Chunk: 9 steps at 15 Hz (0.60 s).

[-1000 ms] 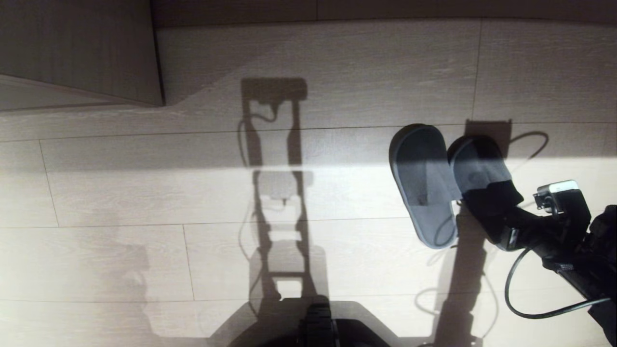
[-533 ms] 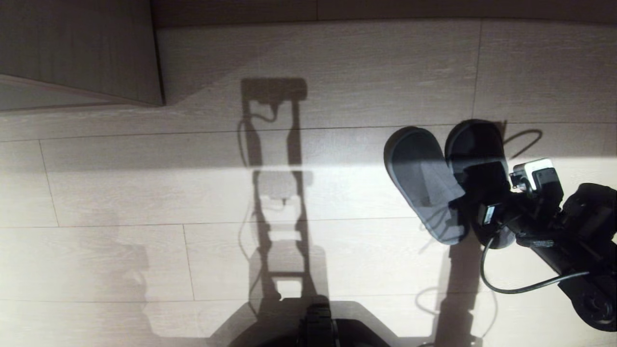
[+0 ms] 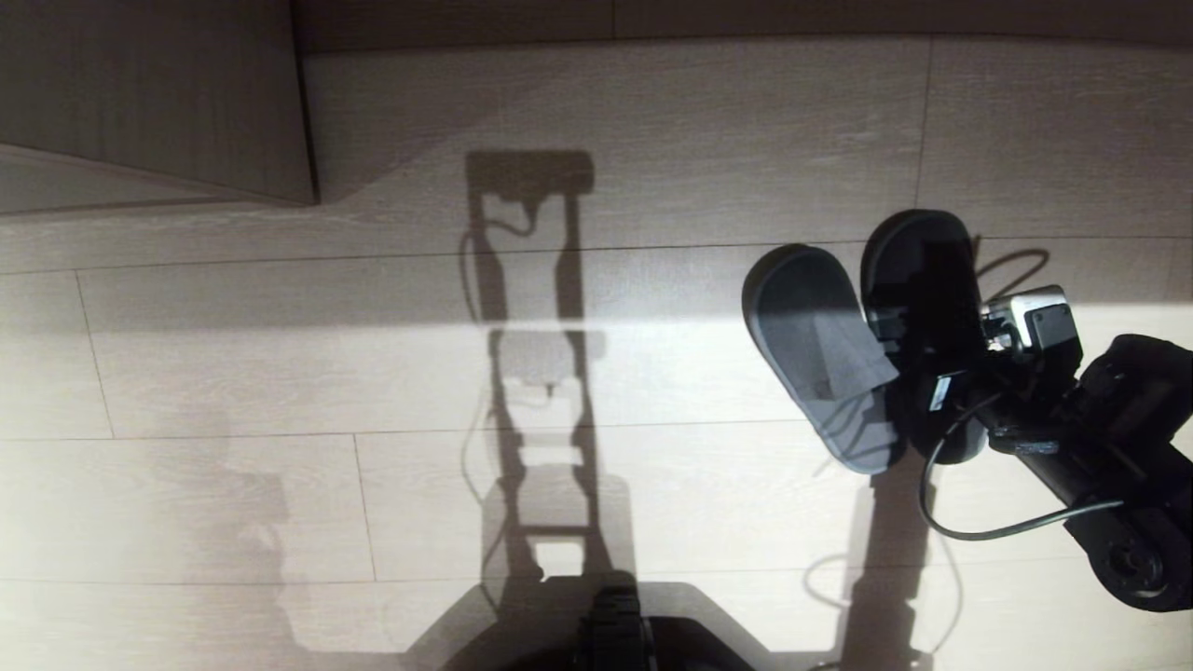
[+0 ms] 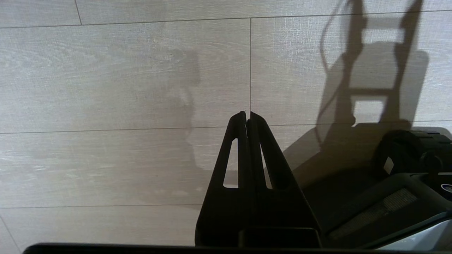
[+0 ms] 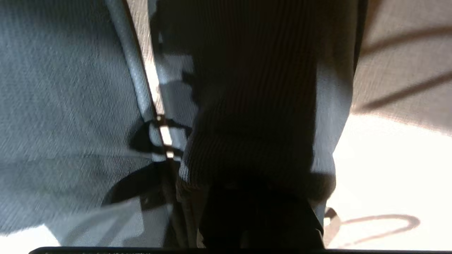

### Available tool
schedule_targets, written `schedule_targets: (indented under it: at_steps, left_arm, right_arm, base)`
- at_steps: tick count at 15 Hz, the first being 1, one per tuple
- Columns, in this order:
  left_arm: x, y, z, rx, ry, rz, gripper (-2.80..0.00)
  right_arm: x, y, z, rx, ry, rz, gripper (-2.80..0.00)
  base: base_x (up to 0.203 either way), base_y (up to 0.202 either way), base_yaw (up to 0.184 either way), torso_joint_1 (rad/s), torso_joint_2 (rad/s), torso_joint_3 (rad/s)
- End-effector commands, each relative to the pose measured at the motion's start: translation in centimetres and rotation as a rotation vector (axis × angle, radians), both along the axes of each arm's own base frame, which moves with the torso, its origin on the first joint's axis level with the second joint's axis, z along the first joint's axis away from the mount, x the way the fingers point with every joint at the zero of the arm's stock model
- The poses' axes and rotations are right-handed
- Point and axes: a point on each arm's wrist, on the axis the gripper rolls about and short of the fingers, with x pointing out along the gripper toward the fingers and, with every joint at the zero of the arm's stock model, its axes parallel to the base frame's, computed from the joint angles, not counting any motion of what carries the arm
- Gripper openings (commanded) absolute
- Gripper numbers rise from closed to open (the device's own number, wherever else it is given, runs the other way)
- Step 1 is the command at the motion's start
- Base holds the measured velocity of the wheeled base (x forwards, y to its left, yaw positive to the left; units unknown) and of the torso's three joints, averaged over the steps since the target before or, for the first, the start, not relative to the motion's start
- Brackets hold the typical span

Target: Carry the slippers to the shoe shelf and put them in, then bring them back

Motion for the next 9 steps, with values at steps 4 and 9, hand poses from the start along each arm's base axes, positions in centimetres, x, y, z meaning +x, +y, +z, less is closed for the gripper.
schedule_targets:
  at_steps: [4,9]
  left_arm:
    - [0.0,0.0,0.0,-0.001,0.001,-0.001,-2.8]
    - [0.0,0.0,0.0,-0.001,0.001,-0.001,-2.8]
  right_arm:
    - [-2.5,0.1,0.2,-0.001,0.013,0.002,-2.8]
    - [-5.4,0.2,-0.3,0.014,0.061,0.004,-2.8]
  base:
    - [0.0,0.0,0.0,0.0,0.0,0.0]
    - [0.0,0.0,0.0,0.0,0.0,0.0]
